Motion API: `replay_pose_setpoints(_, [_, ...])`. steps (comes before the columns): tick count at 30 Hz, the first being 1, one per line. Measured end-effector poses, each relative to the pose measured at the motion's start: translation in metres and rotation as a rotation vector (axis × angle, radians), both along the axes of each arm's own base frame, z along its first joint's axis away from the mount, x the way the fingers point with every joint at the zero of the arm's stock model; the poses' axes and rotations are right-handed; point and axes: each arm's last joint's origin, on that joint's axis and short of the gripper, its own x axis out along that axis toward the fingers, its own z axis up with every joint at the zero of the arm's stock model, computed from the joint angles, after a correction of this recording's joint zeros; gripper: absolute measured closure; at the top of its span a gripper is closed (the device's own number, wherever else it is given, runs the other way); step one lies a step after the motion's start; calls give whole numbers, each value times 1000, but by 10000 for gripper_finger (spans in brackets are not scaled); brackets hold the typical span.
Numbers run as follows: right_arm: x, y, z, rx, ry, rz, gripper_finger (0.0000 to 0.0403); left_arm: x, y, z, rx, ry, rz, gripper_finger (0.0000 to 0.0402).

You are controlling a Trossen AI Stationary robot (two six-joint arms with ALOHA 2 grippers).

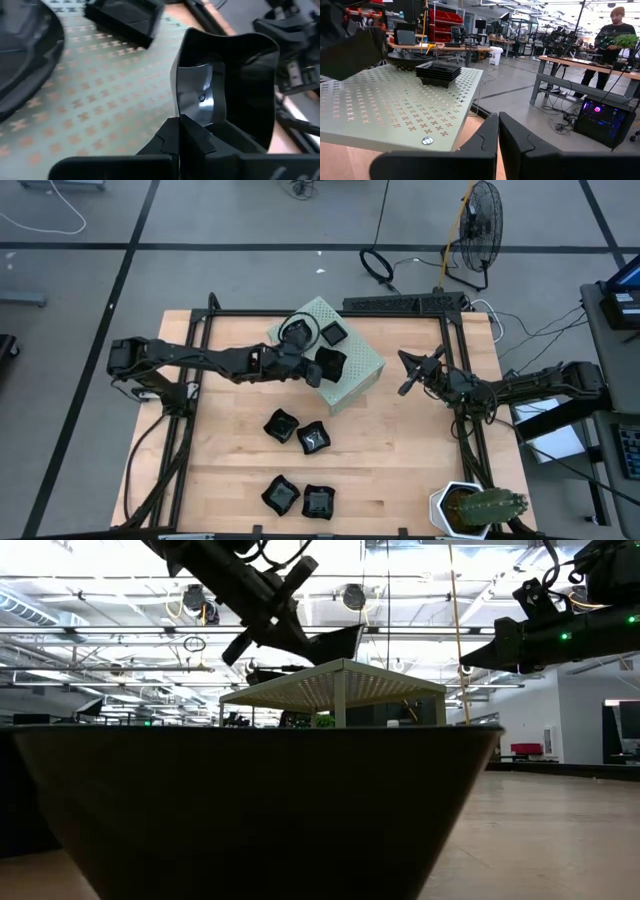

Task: Pick & Place Mini shaped plates
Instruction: Put the distorted square plate on the shelf, then stack the distorted square plate on top of the other distorted square plate on the shelf

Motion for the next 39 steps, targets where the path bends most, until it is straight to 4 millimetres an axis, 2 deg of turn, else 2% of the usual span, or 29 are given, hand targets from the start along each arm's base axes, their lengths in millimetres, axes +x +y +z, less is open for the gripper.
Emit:
replay_pose_setpoints(7, [0, 0, 0, 0, 0, 0, 399, -3, -2, -3, -9, 33, 41, 385])
replay_pose_setpoints(14, [0, 0, 0, 0, 0, 0, 399, -3, -2, -3, 4, 43, 31, 396])
replay_pose_setpoints(29, [0, 0, 0, 0, 0, 0, 399, -3, -2, -2, 14, 38, 8, 317])
replay_pose_setpoints(31, [0, 0, 0, 0, 0, 0, 399, -8, -5, 8, 35, 22, -48, 309])
replay_pose_setpoints(33, [0, 0, 0, 0, 0, 0, 399, -13, -9, 26, 82, -20, -80, 302])
replay_pose_setpoints(37, [0, 0, 0, 0, 0, 0, 399, -29, -21, 56, 170, -55, -72, 287])
replay_pose_setpoints(39, [0, 0, 0, 0, -2, 0, 399, -39, -28, 64, 172, -59, -86, 275])
